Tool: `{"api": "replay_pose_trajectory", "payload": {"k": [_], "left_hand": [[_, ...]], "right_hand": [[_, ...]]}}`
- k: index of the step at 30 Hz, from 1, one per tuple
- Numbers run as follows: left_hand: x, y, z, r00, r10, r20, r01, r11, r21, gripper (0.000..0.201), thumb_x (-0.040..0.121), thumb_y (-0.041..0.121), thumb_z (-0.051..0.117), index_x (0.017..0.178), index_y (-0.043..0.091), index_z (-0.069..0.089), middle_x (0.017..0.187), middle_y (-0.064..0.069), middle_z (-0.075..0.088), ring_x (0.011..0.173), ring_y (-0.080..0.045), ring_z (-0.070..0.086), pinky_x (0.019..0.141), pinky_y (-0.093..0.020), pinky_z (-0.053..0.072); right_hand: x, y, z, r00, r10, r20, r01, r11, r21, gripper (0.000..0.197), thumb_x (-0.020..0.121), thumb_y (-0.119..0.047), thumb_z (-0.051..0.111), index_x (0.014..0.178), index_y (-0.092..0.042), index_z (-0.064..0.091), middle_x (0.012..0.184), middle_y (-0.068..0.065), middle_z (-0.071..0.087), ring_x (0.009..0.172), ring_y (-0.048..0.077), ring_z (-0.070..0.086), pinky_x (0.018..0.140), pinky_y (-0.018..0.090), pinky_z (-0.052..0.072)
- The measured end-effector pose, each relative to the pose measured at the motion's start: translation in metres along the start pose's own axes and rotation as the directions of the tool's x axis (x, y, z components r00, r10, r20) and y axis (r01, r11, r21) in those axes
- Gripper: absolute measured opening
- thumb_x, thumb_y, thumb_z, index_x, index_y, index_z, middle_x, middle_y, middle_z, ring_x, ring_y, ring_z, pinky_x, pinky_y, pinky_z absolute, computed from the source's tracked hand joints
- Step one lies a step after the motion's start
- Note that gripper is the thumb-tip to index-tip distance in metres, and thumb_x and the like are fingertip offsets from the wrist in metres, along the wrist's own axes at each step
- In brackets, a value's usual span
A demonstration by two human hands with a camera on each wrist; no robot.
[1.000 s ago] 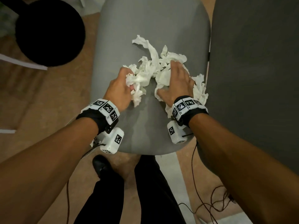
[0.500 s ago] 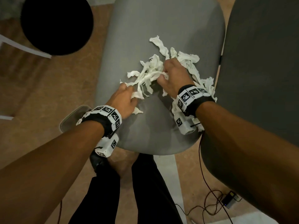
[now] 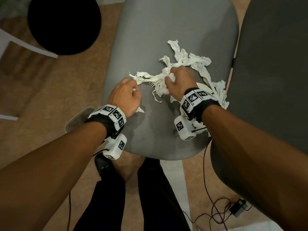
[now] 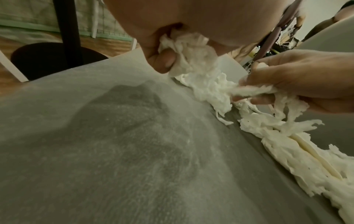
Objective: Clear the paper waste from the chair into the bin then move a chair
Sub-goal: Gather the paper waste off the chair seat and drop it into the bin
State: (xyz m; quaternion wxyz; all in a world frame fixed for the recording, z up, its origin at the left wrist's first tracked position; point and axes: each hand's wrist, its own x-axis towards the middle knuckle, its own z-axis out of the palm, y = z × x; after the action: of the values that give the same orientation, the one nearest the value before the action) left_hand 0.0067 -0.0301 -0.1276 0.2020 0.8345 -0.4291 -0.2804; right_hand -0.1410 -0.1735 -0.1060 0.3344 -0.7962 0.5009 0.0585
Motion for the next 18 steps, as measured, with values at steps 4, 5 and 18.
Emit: {"api": "replay_pose_trajectory", "payload": {"k": [4, 5, 18], "left_hand": [[-0.003, 0.005, 0.003, 0.998, -0.067, 0.004, 0.067, 0.998, 0.008, 0.029, 0.083, 0.031, 0.056, 0.109, 0.023, 0.047, 0.11, 0.001, 0.057, 0.086, -0.026, 0.059, 0.074, -0.036, 0.048], [-0.003, 0.005, 0.004, 0.998, -0.062, 0.023, 0.061, 0.998, 0.032, 0.04, 0.084, 0.03, 0.056, 0.121, 0.024, 0.043, 0.121, -0.002, 0.057, 0.094, -0.028, 0.06, 0.08, -0.038, 0.05], [-0.003, 0.002, 0.019, 0.991, 0.0, 0.136, -0.011, 0.997, 0.076, 0.023, 0.094, 0.027, 0.045, 0.081, 0.011, 0.054, 0.095, -0.008, 0.048, 0.078, -0.028, 0.053, 0.069, -0.038, 0.045]], "right_hand": [[-0.003, -0.004, 0.006, 0.995, -0.027, 0.094, 0.03, 0.999, -0.028, 0.058, 0.09, 0.001, 0.051, 0.143, -0.019, 0.035, 0.106, 0.01, 0.058, 0.099, 0.033, 0.062, 0.088, 0.046, 0.053], [-0.004, -0.005, 0.009, 0.99, -0.043, 0.137, 0.055, 0.995, -0.083, 0.064, 0.093, -0.005, 0.053, 0.149, -0.02, 0.028, 0.108, 0.014, 0.062, 0.099, 0.035, 0.062, 0.088, 0.046, 0.053], [-0.04, -0.013, 0.021, 0.993, -0.115, -0.017, 0.116, 0.987, 0.11, 0.026, 0.092, -0.025, 0.058, 0.111, -0.008, 0.057, 0.1, 0.012, 0.063, 0.092, 0.033, 0.061, 0.079, 0.035, 0.047]]}}
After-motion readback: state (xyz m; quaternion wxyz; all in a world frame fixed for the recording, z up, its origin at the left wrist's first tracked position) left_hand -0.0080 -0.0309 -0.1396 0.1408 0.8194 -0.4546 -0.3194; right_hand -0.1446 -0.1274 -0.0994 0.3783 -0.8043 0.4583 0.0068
